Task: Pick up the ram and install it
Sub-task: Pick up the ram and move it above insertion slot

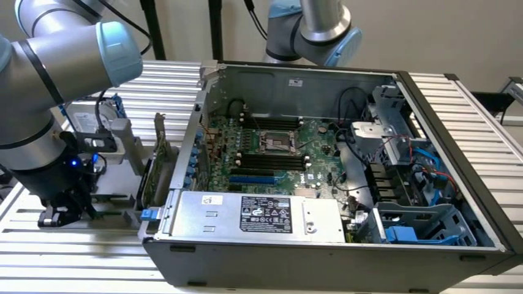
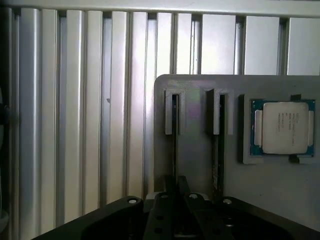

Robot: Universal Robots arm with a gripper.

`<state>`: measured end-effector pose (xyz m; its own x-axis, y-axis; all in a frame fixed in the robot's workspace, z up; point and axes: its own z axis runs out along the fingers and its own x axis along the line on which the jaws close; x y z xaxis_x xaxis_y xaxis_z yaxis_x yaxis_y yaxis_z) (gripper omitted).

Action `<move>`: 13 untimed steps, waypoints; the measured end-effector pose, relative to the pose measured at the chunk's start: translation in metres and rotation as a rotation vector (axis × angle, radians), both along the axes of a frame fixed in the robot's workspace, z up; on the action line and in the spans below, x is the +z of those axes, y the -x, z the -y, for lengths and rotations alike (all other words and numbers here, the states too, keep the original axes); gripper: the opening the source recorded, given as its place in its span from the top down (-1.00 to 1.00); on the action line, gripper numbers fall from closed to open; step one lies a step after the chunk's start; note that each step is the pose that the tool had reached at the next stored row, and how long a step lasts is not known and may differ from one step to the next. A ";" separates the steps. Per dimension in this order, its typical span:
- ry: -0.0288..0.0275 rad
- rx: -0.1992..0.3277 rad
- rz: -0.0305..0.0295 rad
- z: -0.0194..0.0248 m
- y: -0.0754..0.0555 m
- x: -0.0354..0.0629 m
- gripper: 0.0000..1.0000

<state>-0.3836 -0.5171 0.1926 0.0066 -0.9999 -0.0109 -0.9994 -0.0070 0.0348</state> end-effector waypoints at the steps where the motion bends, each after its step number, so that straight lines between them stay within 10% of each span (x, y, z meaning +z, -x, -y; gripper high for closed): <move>1: 0.0000 0.000 0.0000 0.0000 0.000 0.0000 0.73; 13: 0.0001 0.000 -0.0007 0.0001 0.000 0.0093 0.73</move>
<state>-0.3836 -0.5172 0.2019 0.0065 -0.9999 -0.0108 -0.9993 -0.0069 0.0355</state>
